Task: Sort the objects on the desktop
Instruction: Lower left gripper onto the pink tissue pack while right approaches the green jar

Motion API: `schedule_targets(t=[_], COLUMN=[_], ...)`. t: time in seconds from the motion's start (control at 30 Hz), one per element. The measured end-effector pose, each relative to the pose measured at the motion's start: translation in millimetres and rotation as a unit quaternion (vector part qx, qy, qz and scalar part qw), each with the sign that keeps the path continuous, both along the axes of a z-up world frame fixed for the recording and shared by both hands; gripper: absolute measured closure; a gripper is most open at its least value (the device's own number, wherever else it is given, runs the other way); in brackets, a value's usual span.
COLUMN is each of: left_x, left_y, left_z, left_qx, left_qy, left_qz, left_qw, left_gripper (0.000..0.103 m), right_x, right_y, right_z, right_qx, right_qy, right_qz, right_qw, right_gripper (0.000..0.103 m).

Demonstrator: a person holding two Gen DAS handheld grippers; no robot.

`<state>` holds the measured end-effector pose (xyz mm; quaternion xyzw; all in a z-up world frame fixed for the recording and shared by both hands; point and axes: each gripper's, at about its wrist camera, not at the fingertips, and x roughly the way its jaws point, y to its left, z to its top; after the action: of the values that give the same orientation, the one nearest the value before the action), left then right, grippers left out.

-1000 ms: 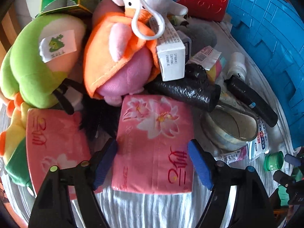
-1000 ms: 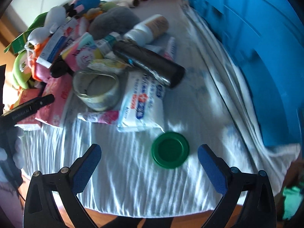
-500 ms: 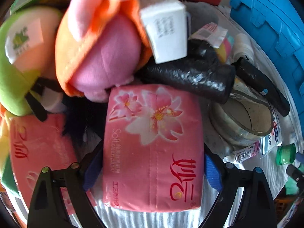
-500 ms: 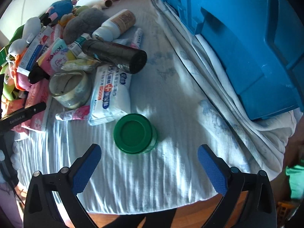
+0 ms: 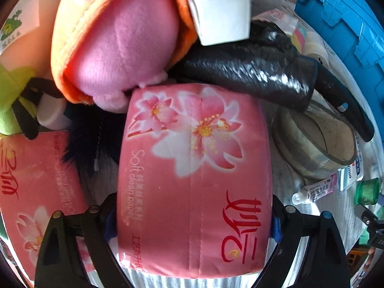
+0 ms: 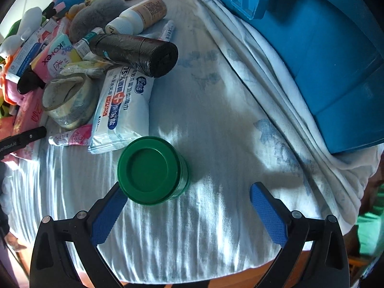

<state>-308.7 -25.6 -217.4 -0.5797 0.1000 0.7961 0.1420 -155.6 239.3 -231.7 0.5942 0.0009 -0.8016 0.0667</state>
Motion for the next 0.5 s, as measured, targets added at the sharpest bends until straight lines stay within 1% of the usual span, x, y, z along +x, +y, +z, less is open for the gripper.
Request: schedule_targets(t=[0.07,0.2,0.23,0.3,0.33,0.37,0.4,0.47,0.5], left_x=[0,1,2,7,10,13,17,24,28], left_y=[-1,-3,-3,-4,-5,-6,-7,-10,-11], left_z=[1,3,3,5,6,7,9,11,12], left_qx=[0.001,0.0,0.003,0.005,0.006,0.006,0.004,0.002,0.002], left_qy=[0.0,0.002,0.001,0.0,-0.001,-0.001,0.0,0.003,0.003], left_qz=[0.001,0.002,0.012,0.012,0.011,0.01,0.01,0.012,0.013], left_qw=[1.0,1.0,0.9999,0.9999,0.9999,0.9999,0.9999,0.9999,0.9999], left_gripper=[0.011,0.011,0.012,0.012,0.012,0.012,0.012,0.012,0.012], right_x=[1,0,0,-2,-2,0,1,2,2], right_y=[-2,-4,-5,-10,-11,-10,-10,-8,-8], right_z=[-1,-1,-1,-3,-3,-1,2,9,11], right_qx=[0.006,0.009,0.012,0.027,0.03,0.024,0.013,-0.011,-0.017], right_qy=[0.005,0.002,0.001,-0.009,-0.011,-0.009,-0.005,0.005,0.009], right_qz=[-0.006,-0.012,-0.008,0.01,0.014,0.014,0.012,0.008,0.008], right_qw=[1.0,1.0,1.0,1.0,0.999,1.0,1.0,1.0,1.0], right_gripper=[0.0,0.0,0.0,0.0,0.003,0.011,0.015,0.031,0.034])
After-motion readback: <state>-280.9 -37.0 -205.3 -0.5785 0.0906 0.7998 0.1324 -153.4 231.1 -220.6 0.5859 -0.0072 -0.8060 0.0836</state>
